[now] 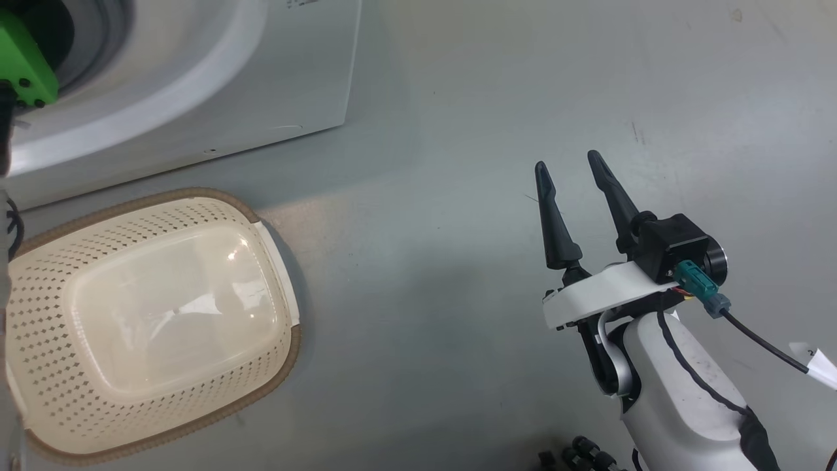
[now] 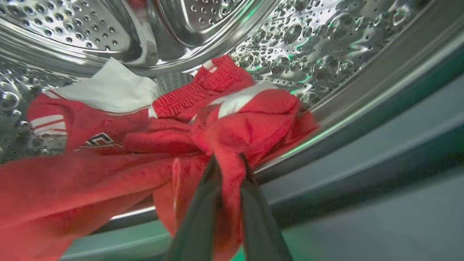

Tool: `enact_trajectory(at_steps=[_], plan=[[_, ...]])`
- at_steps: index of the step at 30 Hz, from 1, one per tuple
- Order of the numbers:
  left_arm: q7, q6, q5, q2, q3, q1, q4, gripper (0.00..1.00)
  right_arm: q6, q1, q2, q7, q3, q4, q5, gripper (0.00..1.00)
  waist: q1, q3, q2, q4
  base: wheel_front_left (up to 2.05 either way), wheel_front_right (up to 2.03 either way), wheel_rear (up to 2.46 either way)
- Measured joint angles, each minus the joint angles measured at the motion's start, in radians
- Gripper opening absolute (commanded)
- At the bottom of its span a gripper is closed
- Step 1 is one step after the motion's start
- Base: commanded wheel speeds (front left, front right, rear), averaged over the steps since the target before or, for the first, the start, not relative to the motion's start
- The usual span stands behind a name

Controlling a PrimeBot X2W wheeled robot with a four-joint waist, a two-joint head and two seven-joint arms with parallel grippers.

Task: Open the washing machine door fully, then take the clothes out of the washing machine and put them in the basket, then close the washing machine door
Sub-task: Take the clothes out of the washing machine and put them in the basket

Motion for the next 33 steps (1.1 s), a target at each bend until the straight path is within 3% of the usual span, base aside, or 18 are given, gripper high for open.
enact_trajectory(at_steps=[25, 33], plan=[[-0.304, -0.044, -0.03, -0.187, -0.06, 0.169, 0.045, 0.0, -0.007, 0.028, -0.001, 0.0, -0.058, 0.077, -0.048, 1.0, -0.0001, -0.172, 0.0, 0.115, 0.0, 0.0, 0.0], [-0.338, -0.044, -0.037, -0.224, -0.097, 0.267, 0.027, 0.0, -0.006, 0.069, -0.002, 0.0, -0.085, 0.104, -0.057, 1.0, -0.0001, -0.244, 0.0, 0.166, 0.0, 0.0, 0.0]])
